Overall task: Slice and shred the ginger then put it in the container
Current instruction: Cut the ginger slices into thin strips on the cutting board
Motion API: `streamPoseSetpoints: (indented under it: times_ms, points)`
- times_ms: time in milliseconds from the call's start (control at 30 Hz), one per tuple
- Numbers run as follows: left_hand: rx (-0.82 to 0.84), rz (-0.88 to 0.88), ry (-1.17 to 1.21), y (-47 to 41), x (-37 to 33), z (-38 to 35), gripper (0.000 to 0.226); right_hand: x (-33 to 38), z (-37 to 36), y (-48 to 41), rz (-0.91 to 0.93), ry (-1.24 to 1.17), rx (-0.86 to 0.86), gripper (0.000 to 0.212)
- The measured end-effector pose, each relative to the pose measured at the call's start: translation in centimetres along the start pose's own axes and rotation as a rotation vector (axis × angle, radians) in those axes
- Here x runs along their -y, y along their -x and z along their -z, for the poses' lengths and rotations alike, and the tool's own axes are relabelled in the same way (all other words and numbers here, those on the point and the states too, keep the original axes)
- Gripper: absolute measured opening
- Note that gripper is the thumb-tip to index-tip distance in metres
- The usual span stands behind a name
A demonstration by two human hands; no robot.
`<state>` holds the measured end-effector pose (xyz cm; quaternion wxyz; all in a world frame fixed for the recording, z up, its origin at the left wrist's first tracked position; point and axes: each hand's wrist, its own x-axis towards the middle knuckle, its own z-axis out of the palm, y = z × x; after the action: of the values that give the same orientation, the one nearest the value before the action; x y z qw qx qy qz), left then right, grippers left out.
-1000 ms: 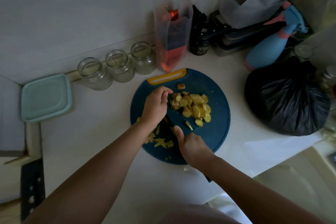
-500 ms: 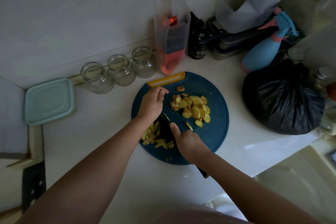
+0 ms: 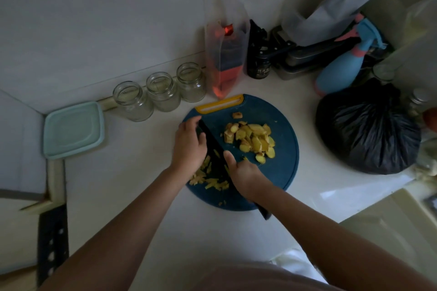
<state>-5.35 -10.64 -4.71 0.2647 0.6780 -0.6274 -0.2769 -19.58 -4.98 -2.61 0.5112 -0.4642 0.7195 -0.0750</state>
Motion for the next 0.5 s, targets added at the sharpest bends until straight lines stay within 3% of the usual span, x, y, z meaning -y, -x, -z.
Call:
streamPoseSetpoints:
  times_ms: [100,200,333,500]
  points:
    - [-0.013,0.026,-0.047,0.6,0.7,1.2,0.053,0.9,0.2,-1.0,0.027,0.054,0.068,0.056]
    - [0.098,-0.093,-0.143,1.5,0.9,1.6,0.05,-0.2,1.0,-0.1,-0.009,-0.003,0.061,0.07]
    - [0.276,-0.204,-0.234,3.0,0.9,0.3,0.065,-2.4,1.9,0.9,-0.052,0.02,0.146,0.063]
    - [0.236,-0.152,-0.369,2.9,0.5,-1.3,0.08,-2.9,4.7,2.7,-0.12,-0.205,0.159,0.066]
